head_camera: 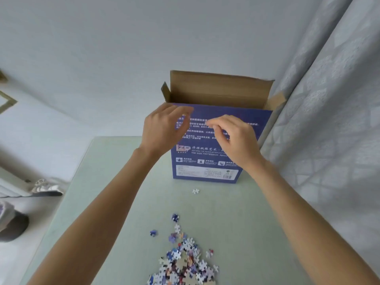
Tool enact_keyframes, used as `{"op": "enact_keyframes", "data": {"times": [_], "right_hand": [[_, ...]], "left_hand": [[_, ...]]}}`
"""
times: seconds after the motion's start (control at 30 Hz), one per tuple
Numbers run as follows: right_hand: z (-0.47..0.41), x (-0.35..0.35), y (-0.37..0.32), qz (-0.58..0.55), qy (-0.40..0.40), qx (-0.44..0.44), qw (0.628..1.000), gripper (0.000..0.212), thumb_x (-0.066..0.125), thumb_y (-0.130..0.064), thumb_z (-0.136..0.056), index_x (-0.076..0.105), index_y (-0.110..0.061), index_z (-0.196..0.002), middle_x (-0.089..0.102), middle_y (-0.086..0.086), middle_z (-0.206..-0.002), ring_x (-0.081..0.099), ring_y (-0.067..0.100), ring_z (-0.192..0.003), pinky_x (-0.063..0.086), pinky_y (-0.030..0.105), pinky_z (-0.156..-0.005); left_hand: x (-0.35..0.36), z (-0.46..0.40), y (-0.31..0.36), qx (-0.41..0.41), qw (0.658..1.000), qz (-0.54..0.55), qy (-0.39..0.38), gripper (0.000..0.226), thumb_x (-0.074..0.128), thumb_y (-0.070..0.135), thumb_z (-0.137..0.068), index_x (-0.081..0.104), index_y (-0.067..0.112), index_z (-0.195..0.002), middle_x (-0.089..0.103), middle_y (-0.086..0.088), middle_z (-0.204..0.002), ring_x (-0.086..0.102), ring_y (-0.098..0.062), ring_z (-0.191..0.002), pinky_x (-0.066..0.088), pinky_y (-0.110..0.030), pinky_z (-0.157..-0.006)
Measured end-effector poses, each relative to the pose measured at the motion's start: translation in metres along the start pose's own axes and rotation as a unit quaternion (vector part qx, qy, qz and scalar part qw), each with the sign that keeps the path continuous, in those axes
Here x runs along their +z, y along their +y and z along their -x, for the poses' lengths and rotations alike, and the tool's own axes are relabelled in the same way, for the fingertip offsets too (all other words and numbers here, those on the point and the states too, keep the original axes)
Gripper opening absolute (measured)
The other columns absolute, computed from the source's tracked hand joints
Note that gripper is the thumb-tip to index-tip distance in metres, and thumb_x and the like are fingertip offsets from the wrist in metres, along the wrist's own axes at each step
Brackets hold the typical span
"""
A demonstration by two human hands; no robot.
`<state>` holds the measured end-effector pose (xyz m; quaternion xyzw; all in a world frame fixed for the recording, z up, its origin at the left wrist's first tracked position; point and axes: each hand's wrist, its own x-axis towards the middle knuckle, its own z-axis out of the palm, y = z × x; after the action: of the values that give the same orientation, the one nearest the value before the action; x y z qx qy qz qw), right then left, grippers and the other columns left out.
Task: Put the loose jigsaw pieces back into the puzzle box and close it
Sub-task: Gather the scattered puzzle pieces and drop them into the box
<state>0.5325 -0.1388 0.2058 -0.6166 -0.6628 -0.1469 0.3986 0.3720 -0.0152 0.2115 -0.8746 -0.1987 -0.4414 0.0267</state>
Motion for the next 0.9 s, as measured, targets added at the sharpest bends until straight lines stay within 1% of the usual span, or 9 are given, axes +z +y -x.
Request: {"op": "enact_keyframes", "data": {"times": [0.1,0.23,0.3,0.4,0.5,0.6,0.7,0.8,0.9], "right_hand": [[0.069,0.036,-0.001,0.015,-0.066,0.033,0.997,0.018,0.053,-0.011,-0.089,0.069,-0.013,-0.097,0.07,-0.003,-0.09,0.065,0.016,-0.081,0.053,0.028,-0.063],[0.143,0.089,0.014,0.004,-0.243,0.145,0.959,0.023,0.053,-0.01,-0.089,0.067,-0.014,-0.107,0.067,-0.001,-0.106,0.063,0.021,-0.095,0.054,0.035,-0.073],[0.169,0.113,0.021,-0.003,-0.329,0.195,0.924,0.032,0.049,-0.01,-0.091,0.06,-0.015,-0.121,0.06,-0.001,-0.123,0.058,0.02,-0.108,0.05,0.033,-0.086],[0.19,0.147,0.03,-0.001,-0.427,0.238,0.872,0.048,0.045,-0.017,-0.095,0.037,-0.015,-0.142,0.036,0.0,-0.148,0.035,0.017,-0.134,0.031,0.031,-0.108],[0.194,0.173,0.042,0.033,-0.485,0.253,0.836,0.056,0.038,-0.027,-0.099,0.017,-0.012,-0.148,0.009,0.003,-0.157,0.007,0.018,-0.144,0.011,0.037,-0.116],[0.2,0.19,0.041,0.063,-0.514,0.273,0.811,0.059,0.03,-0.038,-0.1,0.01,-0.012,-0.149,-0.002,0.004,-0.158,-0.003,0.017,-0.145,0.006,0.042,-0.116],[0.216,0.195,0.013,0.043,-0.545,0.197,0.814,0.063,0.028,-0.045,-0.099,0.006,-0.016,-0.15,-0.008,0.002,-0.157,-0.009,0.016,-0.144,0.0,0.048,-0.117],[0.235,0.187,-0.024,-0.014,-0.568,0.121,0.814,0.061,0.035,-0.043,-0.098,0.012,-0.02,-0.149,-0.004,-0.002,-0.157,-0.008,0.016,-0.144,0.001,0.052,-0.116],[0.256,0.167,-0.043,-0.058,-0.563,0.117,0.816,0.052,0.037,-0.04,-0.098,0.025,-0.024,-0.146,0.008,-0.005,-0.157,-0.001,0.016,-0.145,-0.003,0.047,-0.117]], "left_hand": [[0.005,0.057,0.005,-0.033,0.999,0.032,-0.001,0.015,0.06,0.02,-0.087,0.069,0.014,-0.097,0.072,0.003,-0.085,0.063,-0.015,-0.079,0.043,-0.018,-0.059],[0.029,0.146,0.002,-0.171,0.976,0.054,-0.125,0.024,0.05,0.027,-0.087,0.069,0.021,-0.101,0.071,0.009,-0.089,0.064,-0.016,-0.084,0.053,-0.027,-0.062],[0.043,0.187,0.0,-0.27,0.931,0.058,-0.238,0.026,0.052,0.027,-0.088,0.063,0.026,-0.112,0.068,0.009,-0.104,0.059,-0.017,-0.1,0.053,-0.033,-0.076],[0.065,0.232,-0.004,-0.362,0.815,0.036,-0.45,0.052,0.055,0.03,-0.089,0.039,0.028,-0.139,0.048,0.0,-0.138,0.039,-0.024,-0.127,0.04,-0.036,-0.097],[0.073,0.258,-0.002,-0.392,0.761,0.018,-0.517,0.066,0.058,0.033,-0.088,0.026,0.026,-0.145,0.033,-0.007,-0.145,0.031,-0.028,-0.131,0.039,-0.038,-0.099],[0.071,0.28,-0.001,-0.405,0.759,-0.002,-0.51,0.068,0.06,0.035,-0.086,0.027,0.023,-0.144,0.031,-0.008,-0.142,0.032,-0.027,-0.127,0.044,-0.036,-0.093],[0.066,0.294,0.004,-0.398,0.759,0.022,-0.515,0.076,0.063,0.038,-0.083,0.023,0.022,-0.146,0.029,-0.008,-0.139,0.031,-0.026,-0.124,0.04,-0.035,-0.099],[0.062,0.303,0.014,-0.358,0.764,0.051,-0.534,0.08,0.063,0.042,-0.083,0.019,0.024,-0.147,0.028,-0.008,-0.139,0.03,-0.025,-0.124,0.034,-0.033,-0.104],[0.055,0.308,0.026,-0.327,0.768,0.075,-0.546,0.079,0.063,0.043,-0.082,0.022,0.024,-0.147,0.03,-0.008,-0.14,0.03,-0.025,-0.126,0.032,-0.033,-0.105]]}}
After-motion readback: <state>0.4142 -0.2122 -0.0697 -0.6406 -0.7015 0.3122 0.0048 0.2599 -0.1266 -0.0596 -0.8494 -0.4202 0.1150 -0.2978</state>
